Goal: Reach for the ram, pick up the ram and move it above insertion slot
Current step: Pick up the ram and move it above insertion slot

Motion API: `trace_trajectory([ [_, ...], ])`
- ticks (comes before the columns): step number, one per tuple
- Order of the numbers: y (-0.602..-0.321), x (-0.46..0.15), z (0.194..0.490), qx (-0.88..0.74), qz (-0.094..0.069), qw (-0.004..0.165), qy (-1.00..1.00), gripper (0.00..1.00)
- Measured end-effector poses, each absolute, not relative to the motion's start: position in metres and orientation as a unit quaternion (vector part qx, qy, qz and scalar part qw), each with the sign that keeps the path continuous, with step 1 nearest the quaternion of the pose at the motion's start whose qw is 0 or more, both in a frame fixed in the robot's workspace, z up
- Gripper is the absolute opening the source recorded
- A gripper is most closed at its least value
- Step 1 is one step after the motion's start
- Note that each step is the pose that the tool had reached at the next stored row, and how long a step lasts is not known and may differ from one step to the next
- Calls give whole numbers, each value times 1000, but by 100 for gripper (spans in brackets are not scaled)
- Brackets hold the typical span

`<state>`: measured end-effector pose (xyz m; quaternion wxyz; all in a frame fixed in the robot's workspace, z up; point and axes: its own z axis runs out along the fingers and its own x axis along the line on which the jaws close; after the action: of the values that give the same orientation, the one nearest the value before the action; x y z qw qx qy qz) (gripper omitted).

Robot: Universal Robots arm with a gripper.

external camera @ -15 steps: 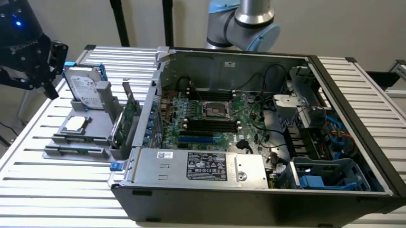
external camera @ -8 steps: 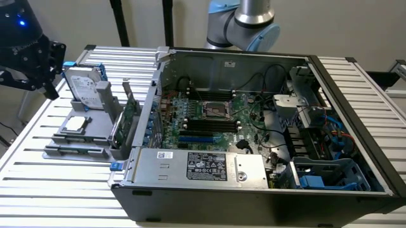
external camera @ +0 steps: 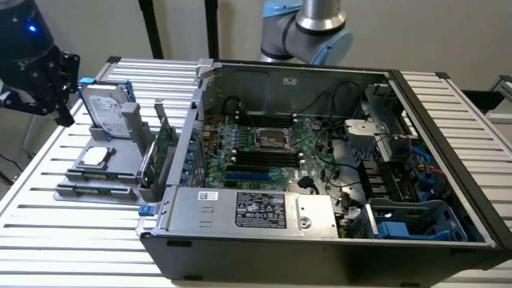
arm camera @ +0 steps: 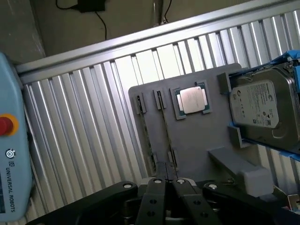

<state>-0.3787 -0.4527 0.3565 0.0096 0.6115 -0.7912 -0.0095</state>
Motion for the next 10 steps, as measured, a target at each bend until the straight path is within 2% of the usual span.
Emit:
trace_trajectory([
  [10,-453,-379,356,647,-9,10,-762,11],
])
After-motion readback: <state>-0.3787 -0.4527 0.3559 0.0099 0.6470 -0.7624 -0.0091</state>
